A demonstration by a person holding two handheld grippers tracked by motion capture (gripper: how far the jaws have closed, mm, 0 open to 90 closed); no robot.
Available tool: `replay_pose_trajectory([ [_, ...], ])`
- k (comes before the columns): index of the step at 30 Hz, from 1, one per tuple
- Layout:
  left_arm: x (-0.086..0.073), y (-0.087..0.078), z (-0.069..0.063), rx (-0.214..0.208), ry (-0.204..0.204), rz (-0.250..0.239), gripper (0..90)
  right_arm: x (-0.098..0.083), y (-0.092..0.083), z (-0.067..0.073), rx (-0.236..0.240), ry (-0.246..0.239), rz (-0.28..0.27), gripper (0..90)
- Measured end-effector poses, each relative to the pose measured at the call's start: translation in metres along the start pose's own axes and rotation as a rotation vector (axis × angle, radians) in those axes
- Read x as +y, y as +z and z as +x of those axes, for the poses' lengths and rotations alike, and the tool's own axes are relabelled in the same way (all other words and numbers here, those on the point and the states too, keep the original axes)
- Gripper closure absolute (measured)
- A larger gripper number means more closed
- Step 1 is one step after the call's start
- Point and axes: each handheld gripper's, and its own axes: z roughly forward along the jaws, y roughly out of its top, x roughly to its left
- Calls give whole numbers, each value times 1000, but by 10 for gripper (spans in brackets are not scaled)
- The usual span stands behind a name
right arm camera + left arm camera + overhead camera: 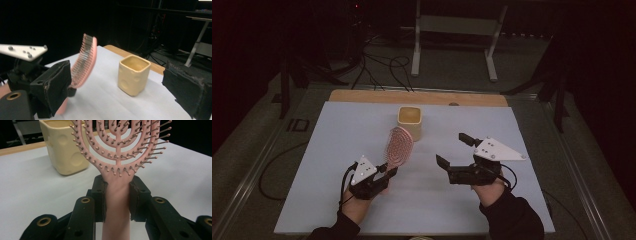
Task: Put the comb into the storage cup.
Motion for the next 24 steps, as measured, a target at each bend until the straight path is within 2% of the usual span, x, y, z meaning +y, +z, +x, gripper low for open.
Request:
replay_pose_trajectory([
  [7,1,0,0,-4,-1,0,710,8,12,8,10,7,17,82],
  [10,1,0,0,-4,-1,-2,709,11,24,13,29,19,24,81],
  [16,0,-1,0,-3,-3,-5,710,12,40,21,25,9,37,79],
  [18,0,-1,0,-6,-9,-6,710,12,45,22,45,26,38,78],
  [24,0,0,0,-9,-5,-7,710,12,62,27,66,83,35,79],
])
